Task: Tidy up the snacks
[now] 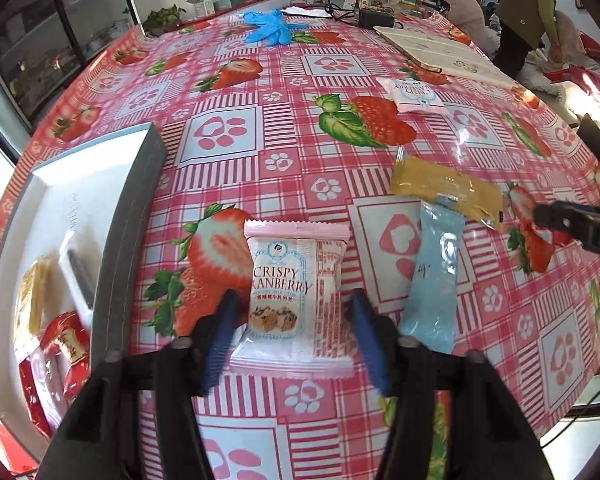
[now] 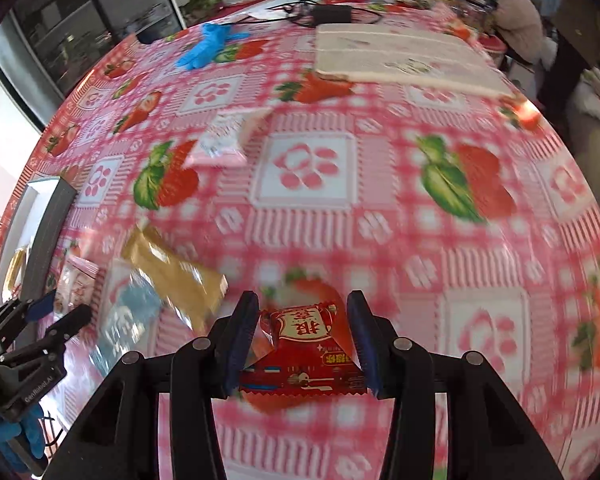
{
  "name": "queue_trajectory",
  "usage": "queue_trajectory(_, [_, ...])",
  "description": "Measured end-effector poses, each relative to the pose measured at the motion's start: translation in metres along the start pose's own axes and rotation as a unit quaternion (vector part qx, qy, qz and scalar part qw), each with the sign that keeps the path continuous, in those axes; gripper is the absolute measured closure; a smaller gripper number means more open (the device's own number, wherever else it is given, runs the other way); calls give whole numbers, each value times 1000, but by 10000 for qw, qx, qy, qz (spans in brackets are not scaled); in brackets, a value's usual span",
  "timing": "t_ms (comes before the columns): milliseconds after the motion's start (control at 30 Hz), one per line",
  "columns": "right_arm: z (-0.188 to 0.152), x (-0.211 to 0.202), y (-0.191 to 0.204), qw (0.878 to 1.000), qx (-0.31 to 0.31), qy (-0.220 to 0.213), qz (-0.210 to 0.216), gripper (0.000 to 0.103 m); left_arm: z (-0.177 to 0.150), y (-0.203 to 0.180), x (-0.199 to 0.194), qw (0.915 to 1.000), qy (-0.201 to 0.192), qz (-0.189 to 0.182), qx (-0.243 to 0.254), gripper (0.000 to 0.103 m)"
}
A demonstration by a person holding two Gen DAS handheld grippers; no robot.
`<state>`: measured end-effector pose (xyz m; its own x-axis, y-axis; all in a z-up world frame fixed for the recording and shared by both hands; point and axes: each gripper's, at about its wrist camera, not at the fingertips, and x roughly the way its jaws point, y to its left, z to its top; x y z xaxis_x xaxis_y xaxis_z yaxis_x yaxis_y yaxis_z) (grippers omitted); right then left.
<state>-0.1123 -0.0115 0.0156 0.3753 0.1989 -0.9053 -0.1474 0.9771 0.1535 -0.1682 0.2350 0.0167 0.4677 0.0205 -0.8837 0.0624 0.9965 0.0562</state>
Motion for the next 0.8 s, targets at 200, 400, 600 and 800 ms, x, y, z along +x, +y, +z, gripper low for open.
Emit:
queue_trajectory(200, [-30, -23, -10, 9990, -55, -353, -250, 7, 2, 7, 0, 9999, -99, 34, -72, 22])
queue_trajectory(400, [-38, -13, -11, 9988, -265, -198, -362, 7, 2, 9, 10, 9994, -163, -82, -287, 19])
queue_trajectory(600, [-41, 6, -2, 9972, -282, -225, -650, 1, 7, 3, 19, 9992, -346, -80, -194, 0])
queue_trajectory(800, [-51, 4, -1, 9951, -139, -724, -658, 0, 2, 5, 20, 9975, -646, -176, -224, 0])
